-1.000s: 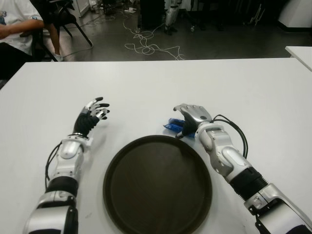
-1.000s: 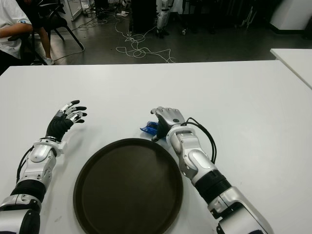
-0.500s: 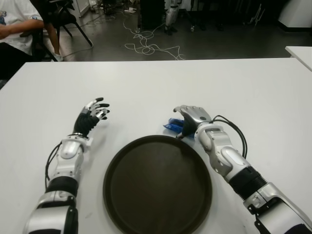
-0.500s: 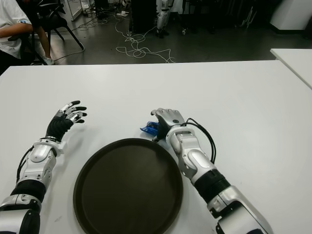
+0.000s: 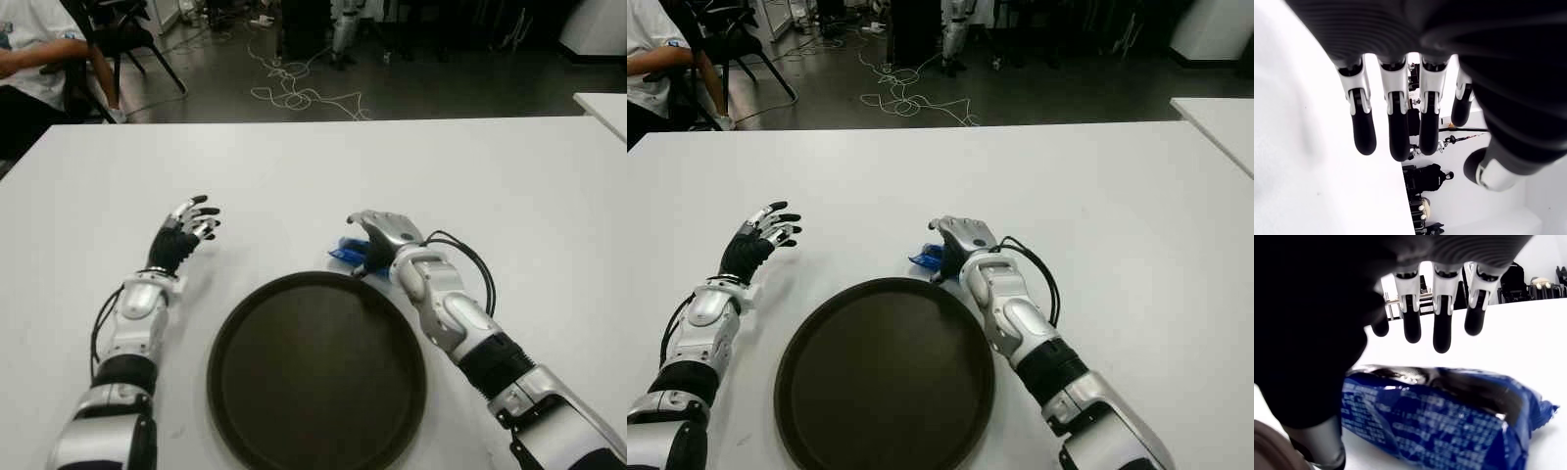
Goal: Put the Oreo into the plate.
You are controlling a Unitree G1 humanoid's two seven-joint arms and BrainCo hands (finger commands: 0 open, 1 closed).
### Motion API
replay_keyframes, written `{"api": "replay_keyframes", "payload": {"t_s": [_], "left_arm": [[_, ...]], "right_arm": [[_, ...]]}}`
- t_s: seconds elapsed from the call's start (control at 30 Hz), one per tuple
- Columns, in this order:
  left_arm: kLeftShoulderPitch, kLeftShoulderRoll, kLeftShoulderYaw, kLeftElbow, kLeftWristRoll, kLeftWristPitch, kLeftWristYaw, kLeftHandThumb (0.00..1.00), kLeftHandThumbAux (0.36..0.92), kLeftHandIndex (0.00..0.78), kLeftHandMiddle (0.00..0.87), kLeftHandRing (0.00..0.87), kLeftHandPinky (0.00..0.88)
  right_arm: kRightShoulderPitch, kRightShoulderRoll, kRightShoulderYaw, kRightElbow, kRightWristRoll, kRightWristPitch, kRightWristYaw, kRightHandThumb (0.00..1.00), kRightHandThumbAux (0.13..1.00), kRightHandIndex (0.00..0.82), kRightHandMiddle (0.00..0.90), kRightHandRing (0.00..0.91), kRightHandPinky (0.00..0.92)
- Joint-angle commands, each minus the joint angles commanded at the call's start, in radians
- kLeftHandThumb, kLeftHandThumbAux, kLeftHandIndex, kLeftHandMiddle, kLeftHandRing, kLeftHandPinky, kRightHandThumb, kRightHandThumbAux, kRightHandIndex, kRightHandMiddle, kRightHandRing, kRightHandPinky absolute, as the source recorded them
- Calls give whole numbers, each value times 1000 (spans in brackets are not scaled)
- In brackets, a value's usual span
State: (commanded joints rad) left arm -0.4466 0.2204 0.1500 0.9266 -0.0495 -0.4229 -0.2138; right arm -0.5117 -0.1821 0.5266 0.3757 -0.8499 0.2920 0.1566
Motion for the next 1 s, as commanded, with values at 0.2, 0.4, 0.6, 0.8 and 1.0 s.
{"api": "replay_keyframes", "payload": {"t_s": [0.2,0.4,0.6,0.8,1.0], "left_arm": [[-1,0,-2,-5,1,7,-1,147,647,166,278,285,338],[3,-2,-4,-11,2,5,1,144,644,169,279,285,333],[5,-1,-4,-7,0,-1,-4,145,640,174,285,287,332],[9,-2,-2,-8,-5,-9,-11,151,632,171,284,293,344],[14,-4,-2,-16,-6,-14,-9,161,640,172,288,294,345]], "right_arm": [[-27,-14,12,26,19,-6,78,0,811,188,212,218,208],[-51,-37,20,48,57,-53,173,0,809,180,214,216,194],[-90,-60,28,125,98,-152,225,0,811,157,198,193,141],[-129,-68,33,197,122,-213,259,0,799,133,178,171,115],[-139,-76,36,214,134,-242,276,0,802,112,163,154,97]]}}
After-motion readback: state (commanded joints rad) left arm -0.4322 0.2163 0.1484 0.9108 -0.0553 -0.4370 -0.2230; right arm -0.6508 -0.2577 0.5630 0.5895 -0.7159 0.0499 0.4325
